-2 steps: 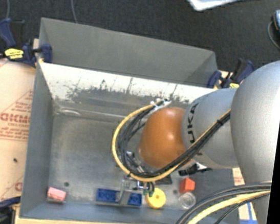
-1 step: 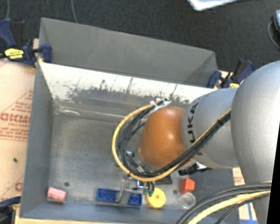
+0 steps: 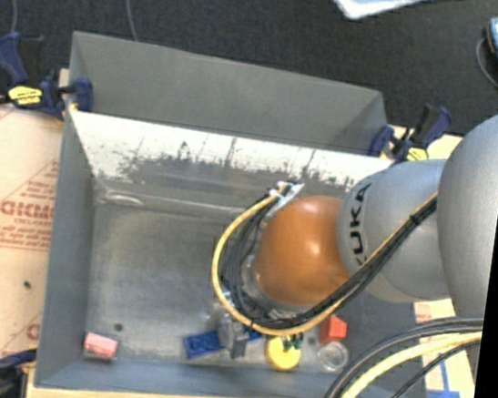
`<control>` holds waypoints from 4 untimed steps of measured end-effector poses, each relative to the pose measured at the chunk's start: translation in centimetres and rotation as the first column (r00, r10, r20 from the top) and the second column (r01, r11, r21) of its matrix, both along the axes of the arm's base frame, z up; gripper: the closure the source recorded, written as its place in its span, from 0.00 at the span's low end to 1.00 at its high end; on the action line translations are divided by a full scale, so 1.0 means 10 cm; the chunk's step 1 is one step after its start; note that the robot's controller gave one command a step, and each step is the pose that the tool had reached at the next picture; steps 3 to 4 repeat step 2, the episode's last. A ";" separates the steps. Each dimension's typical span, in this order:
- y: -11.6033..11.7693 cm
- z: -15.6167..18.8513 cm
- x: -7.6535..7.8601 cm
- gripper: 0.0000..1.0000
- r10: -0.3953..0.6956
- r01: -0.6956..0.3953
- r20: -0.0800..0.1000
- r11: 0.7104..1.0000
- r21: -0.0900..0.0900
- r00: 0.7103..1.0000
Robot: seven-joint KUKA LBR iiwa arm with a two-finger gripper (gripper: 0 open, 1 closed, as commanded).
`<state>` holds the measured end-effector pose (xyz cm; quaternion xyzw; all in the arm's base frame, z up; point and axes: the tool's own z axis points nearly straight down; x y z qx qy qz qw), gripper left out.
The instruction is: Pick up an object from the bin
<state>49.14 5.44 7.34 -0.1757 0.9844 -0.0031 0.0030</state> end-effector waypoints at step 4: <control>-0.06 0.01 -0.08 1.00 -0.024 0.024 0.012 1.000 0.005 1.000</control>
Offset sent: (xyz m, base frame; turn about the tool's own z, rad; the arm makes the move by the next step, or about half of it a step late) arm -0.0128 -0.0079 -0.0034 0.0257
